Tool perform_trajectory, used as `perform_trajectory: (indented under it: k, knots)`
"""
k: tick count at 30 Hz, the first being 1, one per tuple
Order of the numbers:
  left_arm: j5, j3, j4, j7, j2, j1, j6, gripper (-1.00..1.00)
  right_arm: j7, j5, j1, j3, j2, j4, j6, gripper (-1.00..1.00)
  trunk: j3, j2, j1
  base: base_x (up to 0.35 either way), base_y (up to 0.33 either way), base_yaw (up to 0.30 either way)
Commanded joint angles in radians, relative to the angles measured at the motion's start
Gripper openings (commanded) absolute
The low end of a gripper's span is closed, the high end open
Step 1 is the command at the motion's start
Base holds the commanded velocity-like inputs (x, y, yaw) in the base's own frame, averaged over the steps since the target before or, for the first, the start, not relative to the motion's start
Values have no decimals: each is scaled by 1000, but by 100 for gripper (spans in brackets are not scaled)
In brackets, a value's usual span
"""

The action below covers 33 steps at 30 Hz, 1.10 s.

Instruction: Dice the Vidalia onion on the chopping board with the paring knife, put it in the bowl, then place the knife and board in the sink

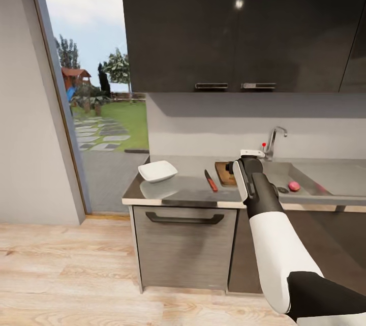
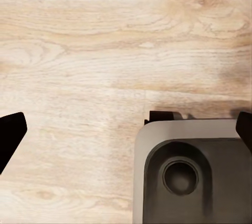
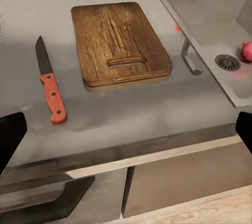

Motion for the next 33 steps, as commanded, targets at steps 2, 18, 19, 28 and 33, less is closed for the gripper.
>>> perform_trajectory:
  k: [2, 18, 19, 28, 33]
  knots:
    - [0, 0, -1, 2, 0, 0, -2, 100, 2, 6, -1, -2, 1, -1, 5, 100, 5, 14, -8, 0, 0, 0]
    - [-5, -1, -3, 2, 1, 0, -12, 100, 2, 7, 0, -4, 1, 95, -69, 100, 37, 84, -46, 0, 0, 0]
    - [-5, -2, -3, 2, 2, 0, -20, 100, 2, 7, 0, -3, 1, 98, -70, 100, 37, 84, -46, 0, 0, 0]
    - [0, -1, 21, 2, 37, 0, -131, 100, -3, 7, 0, -5, 1, 141, -152, 100, 37, 84, -46, 217, 0, 0]
    - [0, 0, 23, 2, 38, 0, -134, 100, -6, 7, 0, -30, 0, 158, -186, 100, 37, 84, -46, 329, 0, 0]
